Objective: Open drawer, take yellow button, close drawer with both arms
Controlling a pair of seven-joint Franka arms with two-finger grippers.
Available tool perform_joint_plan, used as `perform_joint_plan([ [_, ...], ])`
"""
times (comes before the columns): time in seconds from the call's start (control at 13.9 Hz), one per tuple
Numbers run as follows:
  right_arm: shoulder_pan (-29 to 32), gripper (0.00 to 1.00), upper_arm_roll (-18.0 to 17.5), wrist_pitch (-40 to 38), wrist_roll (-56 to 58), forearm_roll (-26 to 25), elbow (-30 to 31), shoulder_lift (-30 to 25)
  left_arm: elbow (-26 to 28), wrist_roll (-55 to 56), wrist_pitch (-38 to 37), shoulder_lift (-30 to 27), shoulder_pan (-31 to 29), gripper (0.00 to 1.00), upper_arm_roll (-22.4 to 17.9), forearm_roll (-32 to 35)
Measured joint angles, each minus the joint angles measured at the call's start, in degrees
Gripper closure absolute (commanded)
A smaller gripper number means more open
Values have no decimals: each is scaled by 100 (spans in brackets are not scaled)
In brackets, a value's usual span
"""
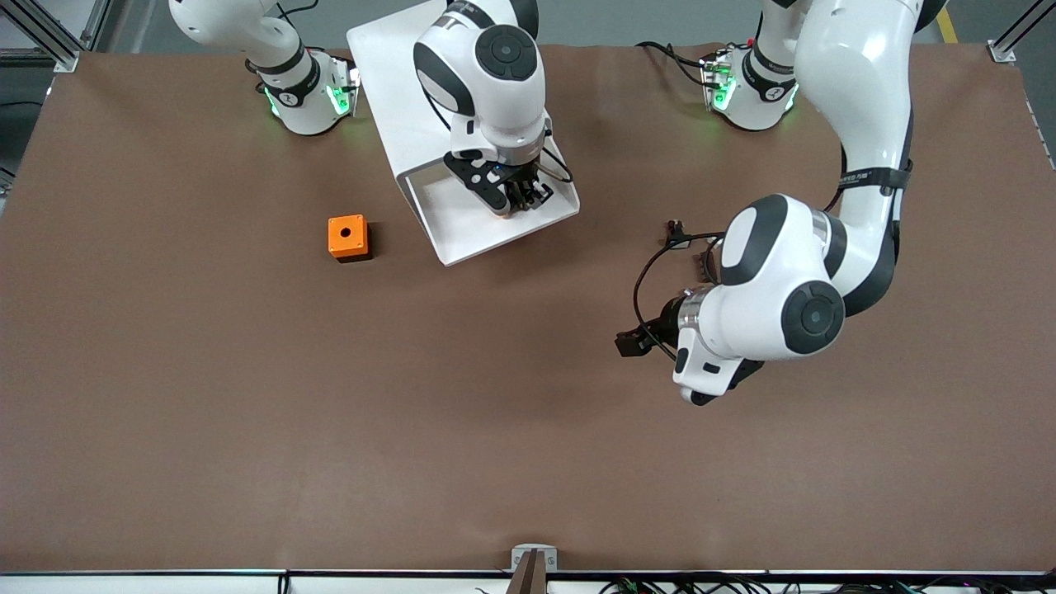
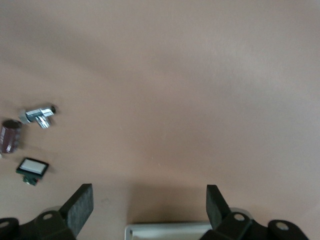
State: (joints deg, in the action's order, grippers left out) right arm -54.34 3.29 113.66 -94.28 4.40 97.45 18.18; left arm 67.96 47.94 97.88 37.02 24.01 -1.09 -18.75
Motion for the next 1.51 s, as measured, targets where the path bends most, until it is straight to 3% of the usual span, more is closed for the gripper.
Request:
perform_joint_plan([
  [0.36,547,100,64,-1107,1004,24,-745,-21,157,1125,834,-3,465,1,6,885],
  [0.79,1959,99,125,-1846,3520,88,-941,-276,269,1405,1066,3,1101,1,10,1276],
  [1.15,3182,99,147,-1827,5486,83,-784,-284,336,1945,1073,19,1641,1,15,1277],
  [1.51,4146,99,154,-919,7190,-100,-63,-240,469,2345,1005,32,2118,1,22,1277],
])
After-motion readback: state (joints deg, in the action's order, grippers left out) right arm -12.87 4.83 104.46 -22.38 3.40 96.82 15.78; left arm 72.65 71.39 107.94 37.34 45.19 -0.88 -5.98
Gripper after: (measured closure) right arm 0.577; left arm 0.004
